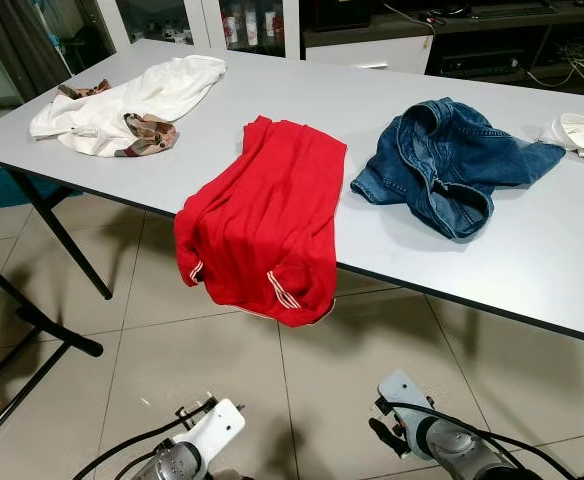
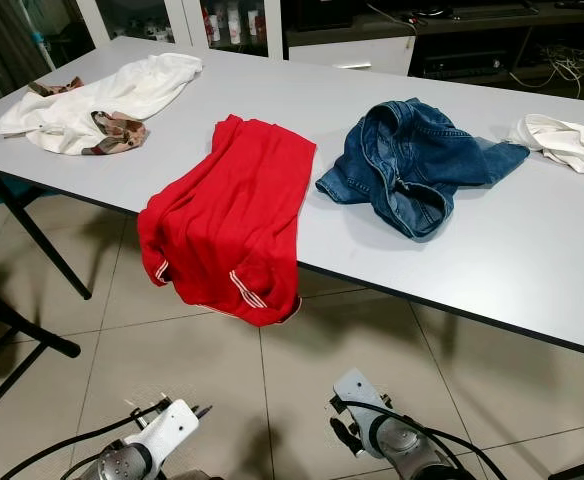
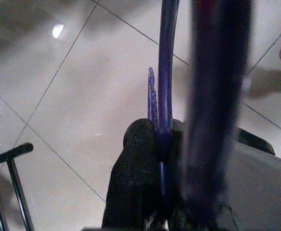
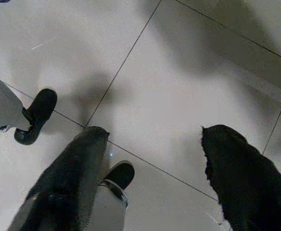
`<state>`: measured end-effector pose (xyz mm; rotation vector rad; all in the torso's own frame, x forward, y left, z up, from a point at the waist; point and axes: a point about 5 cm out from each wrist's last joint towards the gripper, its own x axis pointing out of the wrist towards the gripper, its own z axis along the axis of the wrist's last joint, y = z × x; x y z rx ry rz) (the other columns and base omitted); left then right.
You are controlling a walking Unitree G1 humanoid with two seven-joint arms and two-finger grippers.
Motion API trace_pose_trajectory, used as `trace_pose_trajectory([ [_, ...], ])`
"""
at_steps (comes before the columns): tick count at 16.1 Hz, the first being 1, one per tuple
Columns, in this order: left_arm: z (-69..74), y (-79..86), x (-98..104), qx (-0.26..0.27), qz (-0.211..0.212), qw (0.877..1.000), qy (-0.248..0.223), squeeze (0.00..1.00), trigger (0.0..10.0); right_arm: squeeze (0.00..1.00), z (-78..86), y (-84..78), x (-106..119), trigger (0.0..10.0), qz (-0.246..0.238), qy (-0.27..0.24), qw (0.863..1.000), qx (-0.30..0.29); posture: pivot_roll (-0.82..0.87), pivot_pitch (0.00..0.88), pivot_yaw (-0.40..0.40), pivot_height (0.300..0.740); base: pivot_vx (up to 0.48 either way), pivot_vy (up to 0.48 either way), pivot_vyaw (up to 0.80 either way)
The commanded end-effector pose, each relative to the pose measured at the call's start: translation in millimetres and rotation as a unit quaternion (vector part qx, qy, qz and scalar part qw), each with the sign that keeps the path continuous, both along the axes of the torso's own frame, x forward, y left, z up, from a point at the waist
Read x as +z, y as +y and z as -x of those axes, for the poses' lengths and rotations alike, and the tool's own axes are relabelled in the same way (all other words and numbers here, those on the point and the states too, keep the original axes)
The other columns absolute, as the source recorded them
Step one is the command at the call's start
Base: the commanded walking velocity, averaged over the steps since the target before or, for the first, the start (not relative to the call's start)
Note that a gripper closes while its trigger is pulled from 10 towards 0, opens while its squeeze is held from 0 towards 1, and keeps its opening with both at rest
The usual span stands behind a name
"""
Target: Hang hanger
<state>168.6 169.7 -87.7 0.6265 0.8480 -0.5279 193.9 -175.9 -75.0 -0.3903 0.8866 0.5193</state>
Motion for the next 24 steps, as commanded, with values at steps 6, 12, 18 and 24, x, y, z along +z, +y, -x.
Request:
trace_pose_trajectory([
  [6, 3.1, 4.3, -1.2, 0.015, 0.003, 1.000, 0.008, 0.00, 3.7, 0.00, 3.2, -1.0, -1.5, 0.0, -0.003, 0.004, 1.000, -0.007, -0.11, 0.000, 0.078, 0.736, 0.000, 0.000, 0.00],
  [12, 3.7, 5.2, -1.1, 0.015, 0.005, 1.000, 0.007, 0.00, 0.0, 0.00, 3.5, -0.9, -1.6, 0.0, -0.001, 0.004, 1.000, -0.004, -0.11, 0.000, 0.081, 0.736, 0.000, 0.000, 0.00],
  [18, 2.9, 6.8, -0.8, 0.013, -0.002, 1.000, 0.006, 0.00, 10.0, 0.00, 3.8, -0.9, -1.9, 10.0, 0.001, 0.002, 1.000, -0.008, -0.11, 0.000, 0.086, 0.736, 0.000, 0.000, 0.00],
  [24, 2.7, 6.4, -0.9, 0.016, -0.003, 1.000, 0.005, 0.00, 10.0, 0.00, 6.4, -2.2, -3.0, 0.2, -0.001, 0.005, 1.000, -0.013, -0.11, 0.000, 0.085, 0.736, 0.000, 0.000, 0.00],
])
